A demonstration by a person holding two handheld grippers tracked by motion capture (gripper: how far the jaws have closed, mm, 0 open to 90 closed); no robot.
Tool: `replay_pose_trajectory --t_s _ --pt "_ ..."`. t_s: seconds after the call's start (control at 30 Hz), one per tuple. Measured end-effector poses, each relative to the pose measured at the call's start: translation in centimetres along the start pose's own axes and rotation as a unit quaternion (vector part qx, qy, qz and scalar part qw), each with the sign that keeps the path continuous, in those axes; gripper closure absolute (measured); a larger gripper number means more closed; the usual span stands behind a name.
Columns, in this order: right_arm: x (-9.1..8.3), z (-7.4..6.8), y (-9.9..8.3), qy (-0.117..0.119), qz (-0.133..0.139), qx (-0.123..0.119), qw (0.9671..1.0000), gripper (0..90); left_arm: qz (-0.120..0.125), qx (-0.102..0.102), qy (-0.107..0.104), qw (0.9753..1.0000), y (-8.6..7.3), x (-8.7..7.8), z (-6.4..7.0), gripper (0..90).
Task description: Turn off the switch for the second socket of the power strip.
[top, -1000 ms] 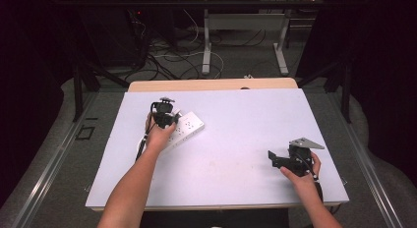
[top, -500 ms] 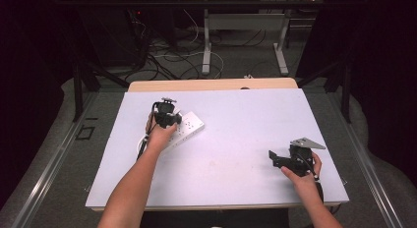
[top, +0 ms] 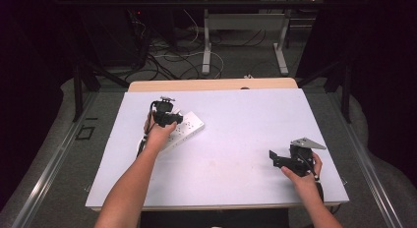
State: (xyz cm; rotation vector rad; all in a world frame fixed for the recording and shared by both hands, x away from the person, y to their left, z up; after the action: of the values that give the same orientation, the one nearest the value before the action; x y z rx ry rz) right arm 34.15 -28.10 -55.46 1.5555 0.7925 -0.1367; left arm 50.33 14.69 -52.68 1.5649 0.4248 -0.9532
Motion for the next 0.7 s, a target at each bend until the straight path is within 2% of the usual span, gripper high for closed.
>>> replay_pose_trajectory --t_s 0.03,0.4,0.43,0.7 --pt "-0.02 0.03 0.00 0.002 -0.002 0.000 1.0000 11.0 0.001 -0.004 -0.001 1.0000 0.00 -0.04 0.06 59.1" --pt "-0.04 0.11 0.00 0.000 0.000 0.000 1.0000 11.1 0.008 0.001 -0.005 1.0000 0.07 -0.59 0.08 50.7" --pt "-0.05 0.11 0.01 -0.001 0.000 0.000 1.0000 11.1 0.010 -0.004 -0.010 0.9999 0.06 -0.60 0.14 49.5" --pt "-0.11 0.14 0.07 0.000 0.002 -0.002 1.0000 11.2 0.016 0.010 -0.009 0.9998 0.02 -0.84 0.20 41.5"
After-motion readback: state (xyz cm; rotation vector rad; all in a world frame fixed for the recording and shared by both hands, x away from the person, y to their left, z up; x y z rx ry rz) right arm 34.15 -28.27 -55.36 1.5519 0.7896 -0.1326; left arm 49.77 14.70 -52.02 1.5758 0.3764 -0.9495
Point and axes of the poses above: each handheld gripper's, and its own axes: x roughly forward along the jaws, y roughly out of its top, z roughly to its right, the point moved 1 cm from there along x, roughly forward along the jaws, and after that the axes turned 6 degrees about y, right-handed, at the moved point
